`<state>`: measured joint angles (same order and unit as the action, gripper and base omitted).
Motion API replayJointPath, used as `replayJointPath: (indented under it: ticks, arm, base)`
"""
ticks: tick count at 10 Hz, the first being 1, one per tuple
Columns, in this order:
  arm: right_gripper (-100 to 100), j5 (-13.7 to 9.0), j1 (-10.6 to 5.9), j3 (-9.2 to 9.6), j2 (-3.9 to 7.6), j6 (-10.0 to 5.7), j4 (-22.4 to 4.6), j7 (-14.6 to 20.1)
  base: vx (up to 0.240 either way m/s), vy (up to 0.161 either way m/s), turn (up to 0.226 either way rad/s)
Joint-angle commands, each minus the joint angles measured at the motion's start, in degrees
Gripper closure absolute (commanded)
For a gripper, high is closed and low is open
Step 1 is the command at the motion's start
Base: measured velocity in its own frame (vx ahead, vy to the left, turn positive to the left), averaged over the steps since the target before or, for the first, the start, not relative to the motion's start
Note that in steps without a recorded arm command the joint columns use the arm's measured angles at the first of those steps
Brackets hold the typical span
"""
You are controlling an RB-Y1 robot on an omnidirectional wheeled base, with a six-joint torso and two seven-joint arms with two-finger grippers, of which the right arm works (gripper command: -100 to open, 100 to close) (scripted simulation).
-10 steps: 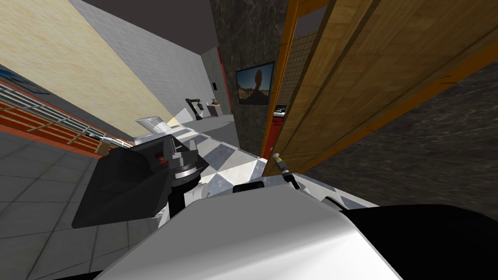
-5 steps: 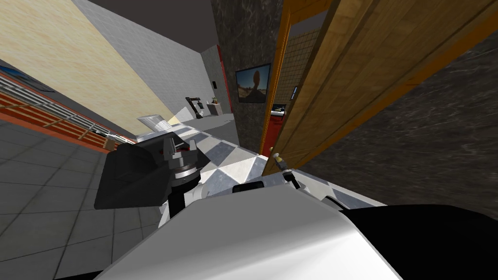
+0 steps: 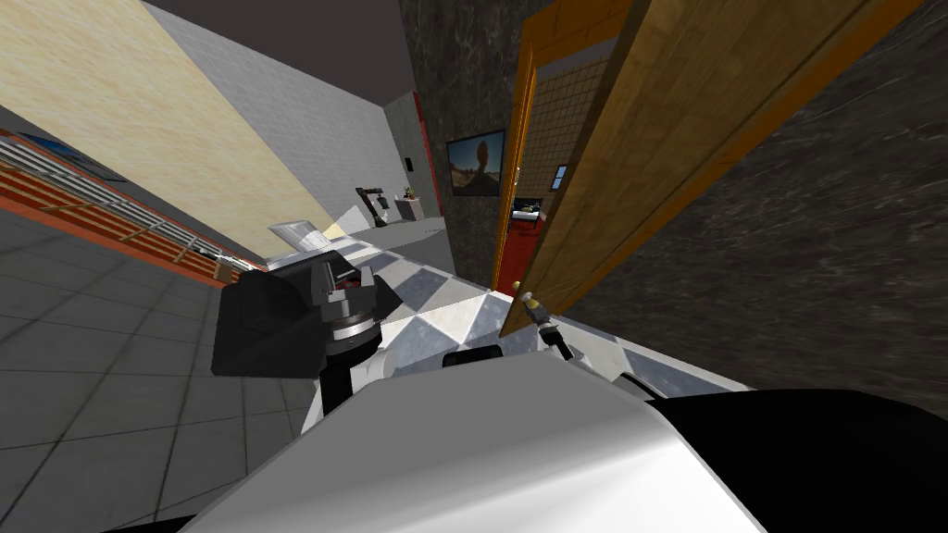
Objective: Pull the door open
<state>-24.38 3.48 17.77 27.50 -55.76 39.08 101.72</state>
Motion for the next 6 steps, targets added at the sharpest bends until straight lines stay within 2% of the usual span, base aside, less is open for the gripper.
replayJointPath:
  ticks: [1, 6]
  arm:
    - [100, 0.29, 0.26, 0.63, -0.82, 0.12, 0.44, -0.16]
    - [100, 0.25, 0.19, 0.59, -0.84, 0.11, 0.33, -0.16]
  base:
    - [-0.168, 0.000, 0.021]
    - [-0.148, -0.009, 0.001]
